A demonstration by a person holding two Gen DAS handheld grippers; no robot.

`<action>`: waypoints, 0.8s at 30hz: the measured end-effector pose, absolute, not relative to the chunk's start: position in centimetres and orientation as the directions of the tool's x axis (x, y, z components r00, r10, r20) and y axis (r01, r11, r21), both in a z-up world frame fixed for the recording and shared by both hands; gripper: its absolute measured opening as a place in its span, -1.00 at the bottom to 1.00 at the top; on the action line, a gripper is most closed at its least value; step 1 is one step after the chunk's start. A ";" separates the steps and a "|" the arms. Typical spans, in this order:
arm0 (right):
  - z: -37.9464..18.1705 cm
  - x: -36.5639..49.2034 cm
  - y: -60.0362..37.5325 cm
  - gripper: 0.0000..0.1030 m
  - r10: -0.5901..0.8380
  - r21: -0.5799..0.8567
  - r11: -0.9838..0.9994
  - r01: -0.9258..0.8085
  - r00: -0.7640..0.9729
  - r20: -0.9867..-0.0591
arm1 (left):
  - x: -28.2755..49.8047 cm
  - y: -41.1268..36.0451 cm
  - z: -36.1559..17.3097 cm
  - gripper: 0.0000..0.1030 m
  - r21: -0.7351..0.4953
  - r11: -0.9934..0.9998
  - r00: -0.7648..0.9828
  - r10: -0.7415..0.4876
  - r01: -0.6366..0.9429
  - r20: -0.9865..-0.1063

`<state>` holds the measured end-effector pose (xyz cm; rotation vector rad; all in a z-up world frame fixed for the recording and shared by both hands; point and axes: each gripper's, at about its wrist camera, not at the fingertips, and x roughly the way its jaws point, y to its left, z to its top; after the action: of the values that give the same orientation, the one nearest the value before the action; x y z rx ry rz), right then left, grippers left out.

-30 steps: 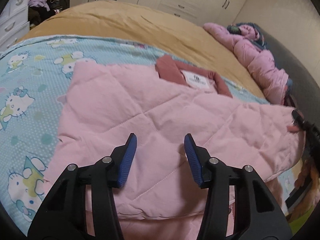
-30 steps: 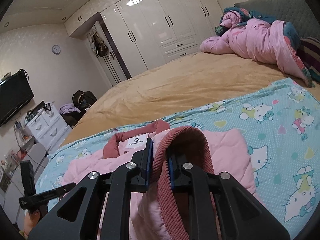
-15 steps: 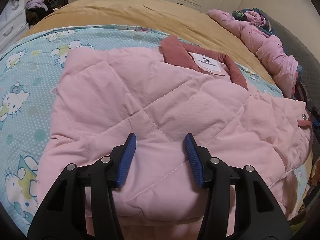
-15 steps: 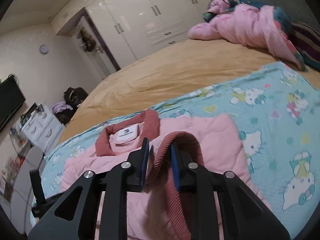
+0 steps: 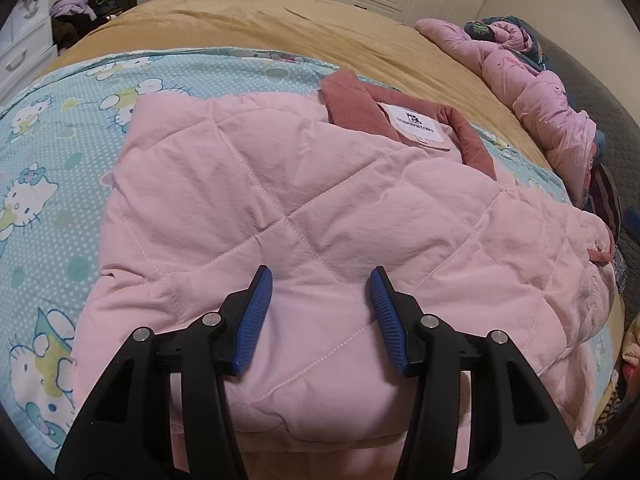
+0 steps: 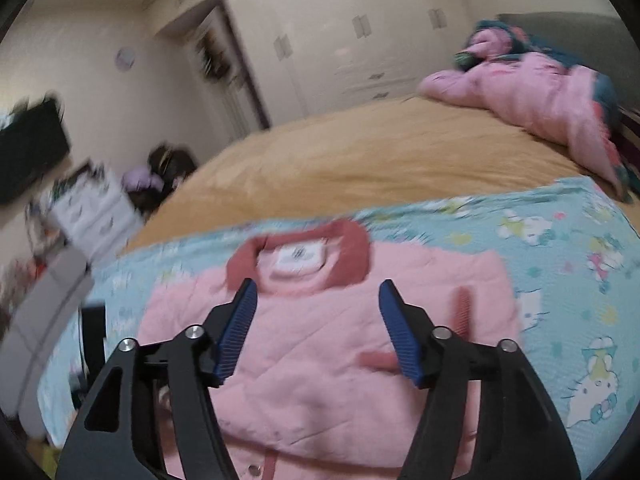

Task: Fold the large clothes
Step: 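Release the cuff and lift both grippers above the jacket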

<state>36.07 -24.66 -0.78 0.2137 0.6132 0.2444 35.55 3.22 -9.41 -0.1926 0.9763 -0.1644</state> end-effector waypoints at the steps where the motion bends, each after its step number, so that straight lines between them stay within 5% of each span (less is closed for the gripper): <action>1: -1.5 36.5 -23.5 0.31 0.291 0.245 0.953 -0.179 0.767 -0.572 | 35.6 3.2 -9.4 -0.17 -0.234 0.971 0.549 -0.223 0.051 -0.805; 8: -7.4 39.1 -20.5 0.42 0.190 0.113 0.980 -0.161 0.625 -0.757 | 35.4 3.2 -9.4 -0.17 -0.238 0.970 0.550 -0.225 0.050 -0.804; 19: -11.0 39.9 -20.7 0.43 0.197 0.121 0.979 -0.165 0.597 -0.778 | 35.2 3.4 -9.0 -0.14 -0.243 0.969 0.550 -0.229 0.049 -0.803; 21: -10.2 39.7 -21.0 0.43 0.212 0.139 0.976 -0.167 0.595 -0.775 | 34.9 3.5 -8.1 0.19 -0.271 0.961 0.553 -0.255 0.055 -0.793; 24: -8.4 38.7 -21.5 0.44 0.242 0.175 0.970 -0.168 0.608 -0.756 | 33.9 3.2 -6.9 0.44 -0.254 0.965 0.568 -0.246 0.065 -0.786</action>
<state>38.73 -21.54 -8.36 0.0896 0.8868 0.2370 33.92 3.16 -6.88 -0.2058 0.9512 -0.1842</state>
